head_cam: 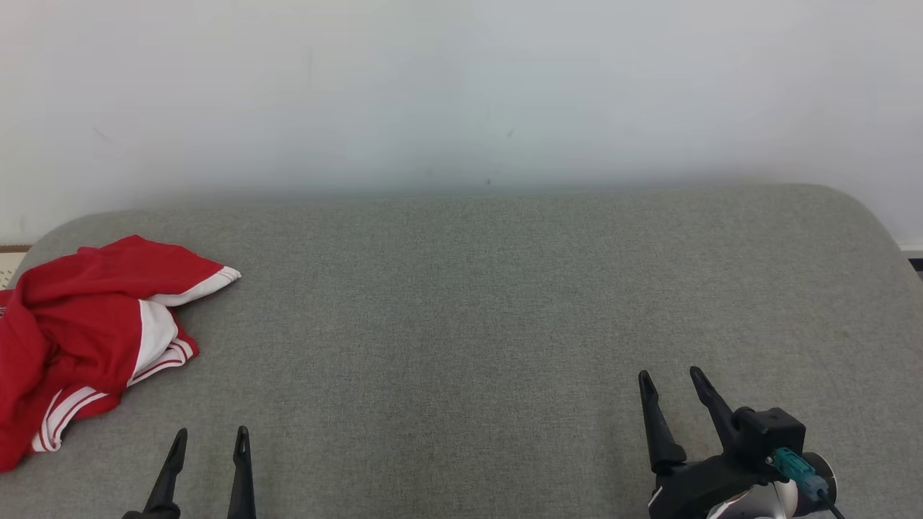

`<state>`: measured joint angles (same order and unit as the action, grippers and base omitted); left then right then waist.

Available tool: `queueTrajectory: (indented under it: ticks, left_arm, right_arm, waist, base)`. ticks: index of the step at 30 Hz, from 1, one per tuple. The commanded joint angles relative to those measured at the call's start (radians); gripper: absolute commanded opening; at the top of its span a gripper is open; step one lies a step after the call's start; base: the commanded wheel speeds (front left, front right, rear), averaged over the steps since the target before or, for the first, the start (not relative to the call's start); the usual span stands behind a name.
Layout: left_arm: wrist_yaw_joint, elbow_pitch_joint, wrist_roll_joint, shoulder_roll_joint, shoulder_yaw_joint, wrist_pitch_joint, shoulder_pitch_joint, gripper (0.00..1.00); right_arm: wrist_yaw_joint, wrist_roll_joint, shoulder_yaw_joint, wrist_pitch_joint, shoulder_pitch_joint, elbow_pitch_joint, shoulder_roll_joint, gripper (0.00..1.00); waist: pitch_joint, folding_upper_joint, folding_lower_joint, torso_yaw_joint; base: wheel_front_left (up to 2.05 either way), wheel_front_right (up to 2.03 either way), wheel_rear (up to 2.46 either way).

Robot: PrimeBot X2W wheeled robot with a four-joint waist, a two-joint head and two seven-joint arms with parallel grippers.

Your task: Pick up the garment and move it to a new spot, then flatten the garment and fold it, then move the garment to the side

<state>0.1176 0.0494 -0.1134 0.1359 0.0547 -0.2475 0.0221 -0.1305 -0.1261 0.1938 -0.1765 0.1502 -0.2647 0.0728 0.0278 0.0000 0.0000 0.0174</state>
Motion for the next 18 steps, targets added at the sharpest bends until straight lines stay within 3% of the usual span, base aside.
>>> queueTrajectory:
  ticks: [1, 18]
  left_arm:
    - [0.006, -0.008, 0.025, 0.005, 0.004, -0.008, -0.010, 1.00]
    - [0.022, -0.018, 0.036, 0.016, -0.004, -0.012, -0.007, 1.00]
  right_arm:
    - [0.000, 0.020, 0.005, -0.001, -0.014, 0.010, -0.002, 1.00]
    - [0.000, 0.050, 0.001, 0.023, -0.030, 0.041, -0.007, 1.00]
  waist:
    - [0.001, 0.0000, 0.0000, -0.001]
    - [0.008, 0.0000, 0.0000, -0.003]
  base:
    - [0.00, 0.00, 0.00]
    - [0.00, 0.00, 0.00]
